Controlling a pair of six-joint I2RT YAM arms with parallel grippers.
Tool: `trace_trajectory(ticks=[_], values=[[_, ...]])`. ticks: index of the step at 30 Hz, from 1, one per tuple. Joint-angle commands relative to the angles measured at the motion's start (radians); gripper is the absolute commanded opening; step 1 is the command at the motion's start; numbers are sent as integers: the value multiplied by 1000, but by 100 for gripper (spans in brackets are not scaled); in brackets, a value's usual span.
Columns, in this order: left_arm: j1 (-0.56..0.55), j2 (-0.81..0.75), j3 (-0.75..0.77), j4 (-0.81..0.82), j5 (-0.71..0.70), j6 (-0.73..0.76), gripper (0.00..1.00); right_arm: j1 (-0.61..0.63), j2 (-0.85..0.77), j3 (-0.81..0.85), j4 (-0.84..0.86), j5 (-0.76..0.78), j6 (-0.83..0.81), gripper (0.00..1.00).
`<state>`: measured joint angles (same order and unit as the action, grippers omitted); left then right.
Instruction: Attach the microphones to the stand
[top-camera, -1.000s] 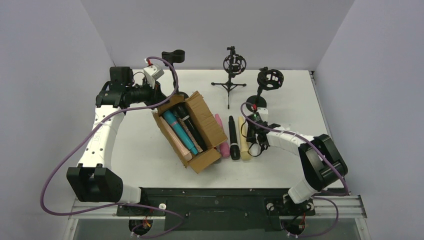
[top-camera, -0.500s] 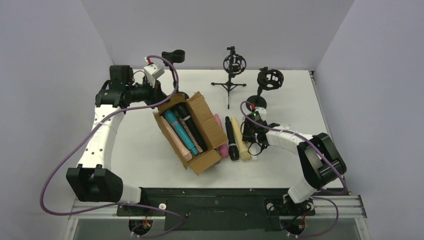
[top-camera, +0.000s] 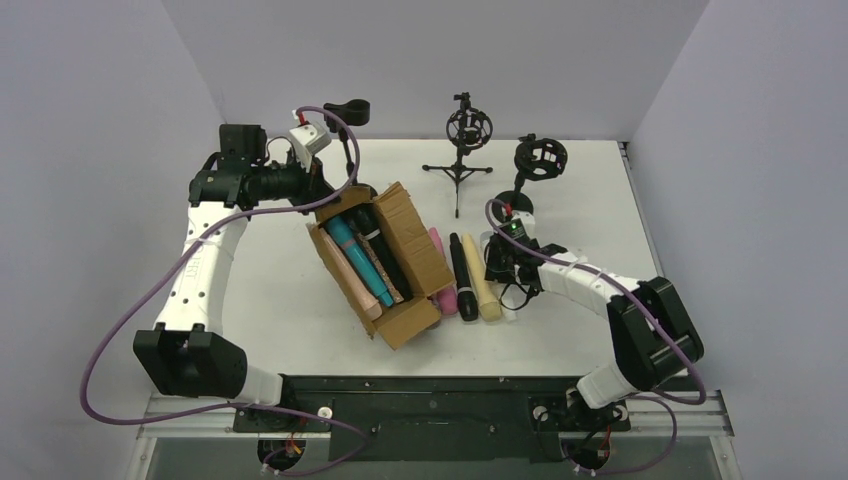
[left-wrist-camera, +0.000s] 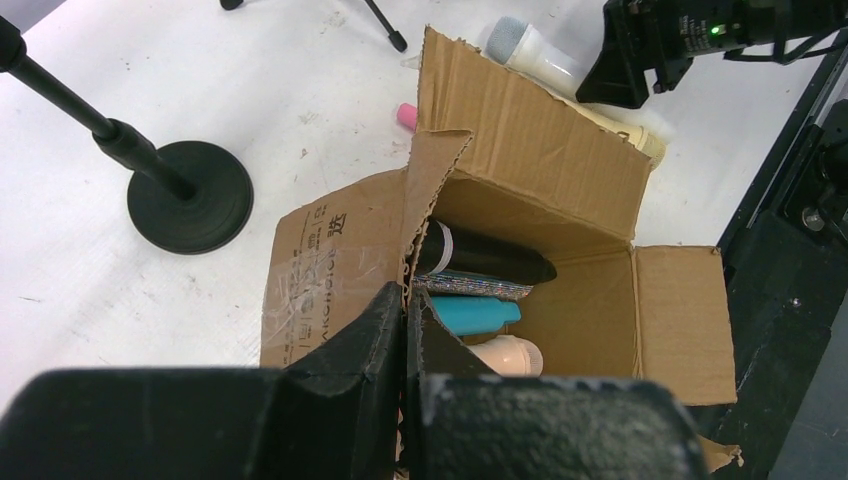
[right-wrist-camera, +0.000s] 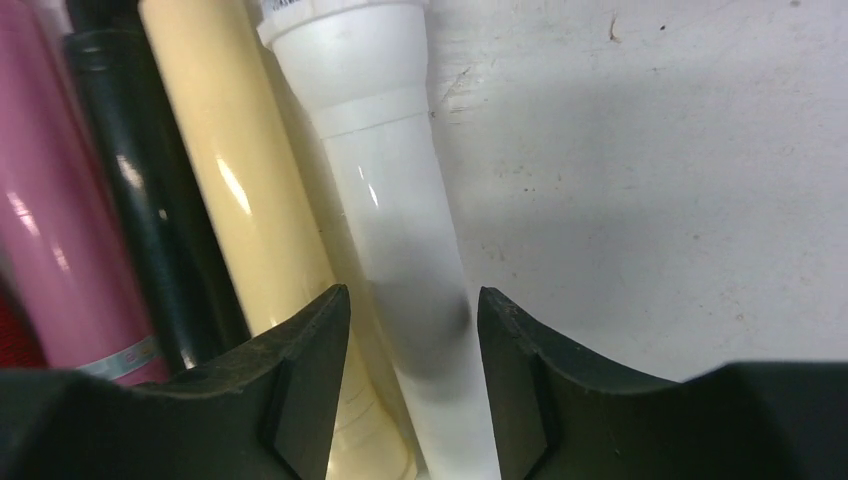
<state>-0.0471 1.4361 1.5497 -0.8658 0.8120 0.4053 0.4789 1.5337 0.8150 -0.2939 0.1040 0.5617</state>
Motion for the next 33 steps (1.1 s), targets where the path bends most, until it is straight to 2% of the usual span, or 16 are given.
trace_trajectory(ticks=[1, 7, 13, 16, 21, 27, 33], values=[[-4, -4, 59, 15, 38, 13, 0, -2, -120, 52, -58, 26, -8, 46], [-5, -9, 48, 64, 28, -42, 0, 54, -240, 183, -182, 143, -25, 46], [-5, -10, 23, 105, 2, -102, 0, 302, -293, 318, -157, 218, -66, 46], [-5, -21, -3, 129, 0, -127, 0, 443, -229, 404, -144, 230, -121, 46], [-5, -38, -39, 155, -23, -158, 0, 596, -60, 545, -90, 244, -219, 46], [-5, -47, -53, 173, -55, -196, 0, 649, 133, 681, -48, 218, -307, 46], [-5, -51, -62, 204, -47, -236, 0, 635, 284, 763, -25, 217, -357, 46]])
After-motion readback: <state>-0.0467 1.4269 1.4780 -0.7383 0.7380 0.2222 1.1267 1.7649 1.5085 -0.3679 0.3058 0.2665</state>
